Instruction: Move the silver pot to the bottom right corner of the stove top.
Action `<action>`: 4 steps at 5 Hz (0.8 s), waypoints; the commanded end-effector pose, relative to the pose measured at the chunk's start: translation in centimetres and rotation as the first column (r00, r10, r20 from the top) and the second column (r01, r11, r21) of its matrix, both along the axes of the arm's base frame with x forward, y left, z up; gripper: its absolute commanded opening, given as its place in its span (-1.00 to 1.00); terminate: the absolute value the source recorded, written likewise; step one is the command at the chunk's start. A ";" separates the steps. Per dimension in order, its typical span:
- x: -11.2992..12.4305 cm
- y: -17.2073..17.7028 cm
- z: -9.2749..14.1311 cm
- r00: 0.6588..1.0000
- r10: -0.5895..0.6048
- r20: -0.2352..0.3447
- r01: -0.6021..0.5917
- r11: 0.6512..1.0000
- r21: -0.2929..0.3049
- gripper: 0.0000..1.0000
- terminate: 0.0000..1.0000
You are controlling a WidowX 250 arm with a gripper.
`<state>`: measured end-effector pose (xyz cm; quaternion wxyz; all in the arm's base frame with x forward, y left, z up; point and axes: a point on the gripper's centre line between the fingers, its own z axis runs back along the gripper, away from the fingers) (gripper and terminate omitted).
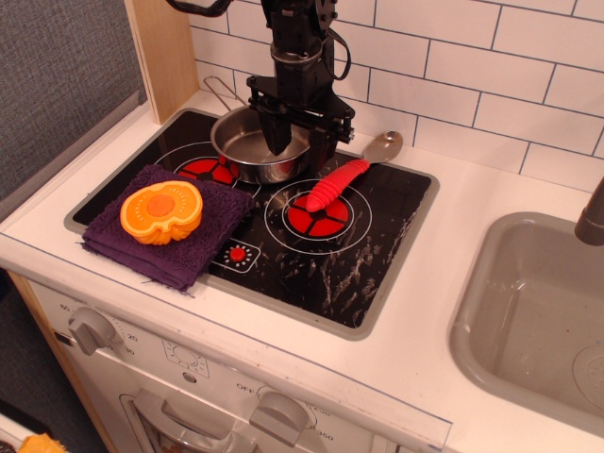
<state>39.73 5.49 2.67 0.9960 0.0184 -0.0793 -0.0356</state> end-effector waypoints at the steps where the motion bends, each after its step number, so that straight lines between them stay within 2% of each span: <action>1: 0.2 0.3 0.7 1.000 -0.002 0.010 0.002 1.000 0.022 1.00 -1.00; 2: 0.0 0.2 0.7 1.000 -0.017 0.001 0.017 1.000 0.018 -1.00 -1.00; 3: -0.2 0.4 1.9 0.999 -0.033 0.022 0.033 0.999 -0.003 -1.00 -1.00; 4: -0.5 -0.1 5.5 0.994 -0.063 0.095 0.066 0.997 -0.029 -1.00 -1.00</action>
